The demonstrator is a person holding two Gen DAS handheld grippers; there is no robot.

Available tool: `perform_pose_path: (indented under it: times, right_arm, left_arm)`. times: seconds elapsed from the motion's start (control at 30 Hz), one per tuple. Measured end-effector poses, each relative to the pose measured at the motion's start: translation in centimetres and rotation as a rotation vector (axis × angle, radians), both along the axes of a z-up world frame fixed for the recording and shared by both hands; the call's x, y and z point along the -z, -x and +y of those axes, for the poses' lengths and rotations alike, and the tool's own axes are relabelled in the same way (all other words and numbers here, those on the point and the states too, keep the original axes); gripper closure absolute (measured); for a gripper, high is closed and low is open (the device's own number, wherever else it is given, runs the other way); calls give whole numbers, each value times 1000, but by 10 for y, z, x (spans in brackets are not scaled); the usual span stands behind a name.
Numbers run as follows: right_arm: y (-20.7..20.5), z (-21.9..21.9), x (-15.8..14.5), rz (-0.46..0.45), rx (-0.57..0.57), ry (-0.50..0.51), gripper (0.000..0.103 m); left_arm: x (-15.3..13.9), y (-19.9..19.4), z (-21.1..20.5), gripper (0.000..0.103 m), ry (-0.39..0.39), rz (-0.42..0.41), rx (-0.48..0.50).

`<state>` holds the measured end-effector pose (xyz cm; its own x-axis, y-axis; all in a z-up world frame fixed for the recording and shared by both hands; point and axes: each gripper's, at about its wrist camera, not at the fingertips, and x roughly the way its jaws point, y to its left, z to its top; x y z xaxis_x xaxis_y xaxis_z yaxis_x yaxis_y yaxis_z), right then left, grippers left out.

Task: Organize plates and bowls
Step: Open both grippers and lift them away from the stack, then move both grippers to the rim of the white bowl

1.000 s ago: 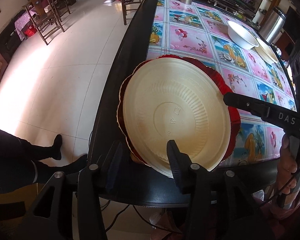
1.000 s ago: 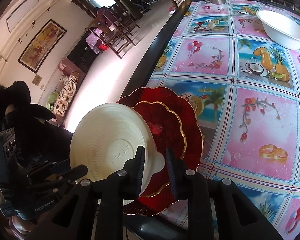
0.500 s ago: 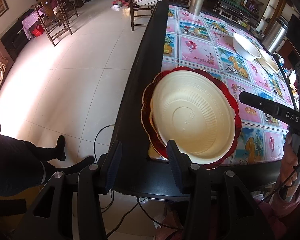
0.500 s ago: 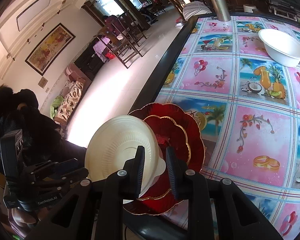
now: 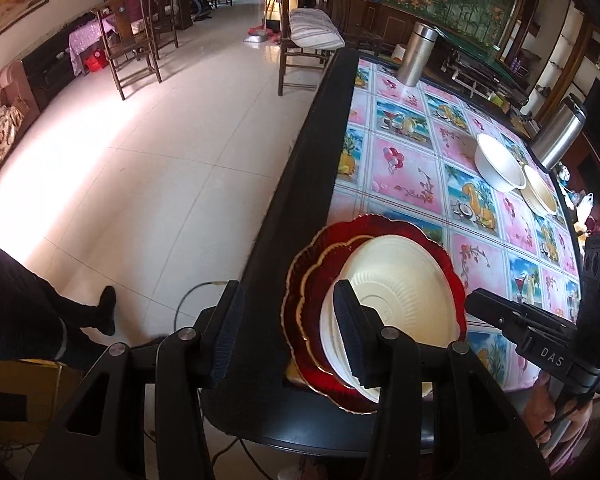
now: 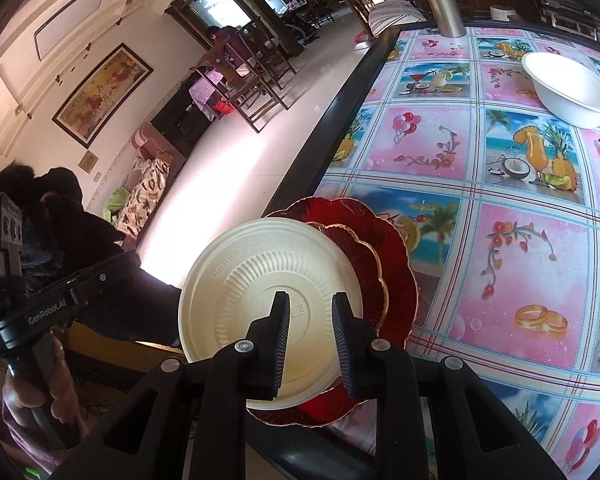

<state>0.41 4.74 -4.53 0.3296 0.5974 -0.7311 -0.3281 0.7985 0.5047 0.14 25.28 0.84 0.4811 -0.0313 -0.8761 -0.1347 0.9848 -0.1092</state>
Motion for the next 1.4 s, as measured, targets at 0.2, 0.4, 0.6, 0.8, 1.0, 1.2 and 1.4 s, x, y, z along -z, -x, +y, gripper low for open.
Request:
perform_pose_path:
  times: [0.2, 0.4, 0.6, 0.8, 1.0, 1.2, 1.4]
  right_arm:
    - [-6, -15, 2, 4, 40, -2, 78]
    - [-6, -16, 7, 21, 39, -14, 78]
    - [-5, -22, 5, 17, 50, -18, 78]
    - [-5, -38, 2, 12, 81, -29, 78]
    - [-9, -56, 1, 18, 111, -39, 78]
    - [-29, -114, -10, -14, 234, -59, 78]
    - [-66, -201, -14, -32, 419, -65, 76]
  left_arm:
    - [9, 0, 4, 58, 180, -22, -21]
    - [11, -18, 14, 58, -157, -177, -292]
    - [43, -58, 12, 58, -444, -123, -415]
    - [79, -84, 16, 58, -533, -3, -400]
    - [83, -82, 18, 58, -463, 40, -372]
    - [7, -73, -1, 58, -351, -142, -354]
    - [-45, -77, -86, 45, -154, -266, -149]
